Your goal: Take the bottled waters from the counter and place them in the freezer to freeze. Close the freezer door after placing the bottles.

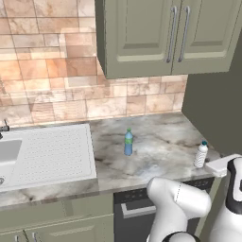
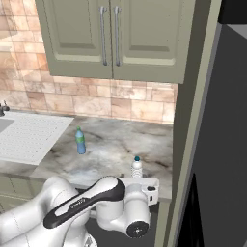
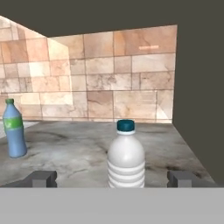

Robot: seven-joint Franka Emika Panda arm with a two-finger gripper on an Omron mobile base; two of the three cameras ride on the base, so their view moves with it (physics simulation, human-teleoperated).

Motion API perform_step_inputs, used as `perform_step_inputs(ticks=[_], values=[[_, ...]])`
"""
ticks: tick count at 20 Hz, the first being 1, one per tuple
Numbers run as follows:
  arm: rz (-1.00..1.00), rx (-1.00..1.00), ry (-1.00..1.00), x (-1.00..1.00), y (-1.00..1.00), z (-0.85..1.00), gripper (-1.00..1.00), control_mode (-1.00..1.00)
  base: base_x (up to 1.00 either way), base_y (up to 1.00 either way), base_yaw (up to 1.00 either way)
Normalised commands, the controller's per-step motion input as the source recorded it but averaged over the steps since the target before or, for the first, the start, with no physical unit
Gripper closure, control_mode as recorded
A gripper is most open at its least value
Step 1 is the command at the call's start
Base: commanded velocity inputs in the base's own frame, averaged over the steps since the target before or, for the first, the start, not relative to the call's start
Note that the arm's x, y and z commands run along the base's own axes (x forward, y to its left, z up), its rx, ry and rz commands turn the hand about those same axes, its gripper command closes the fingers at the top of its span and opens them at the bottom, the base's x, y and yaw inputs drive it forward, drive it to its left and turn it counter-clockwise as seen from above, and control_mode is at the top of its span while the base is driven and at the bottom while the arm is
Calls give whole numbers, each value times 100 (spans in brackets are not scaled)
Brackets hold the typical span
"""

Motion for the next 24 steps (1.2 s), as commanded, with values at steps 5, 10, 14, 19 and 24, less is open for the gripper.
perform_step_inputs(ticks=[5, 10, 14, 19, 24], values=[[0, 0, 0, 5, -5, -16, -100, -100, 0, 0, 0], [0, 0, 0, 6, -4, -19, -100, -100, 0, 0, 0], [0, 0, 0, 10, -2, -15, -100, -100, 0, 0, 0], [0, 0, 0, 20, 0, -1, -100, -100, 0, 0, 0], [-2, 0, 0, 24, 0, 0, -100, -100, 0, 0, 0]])
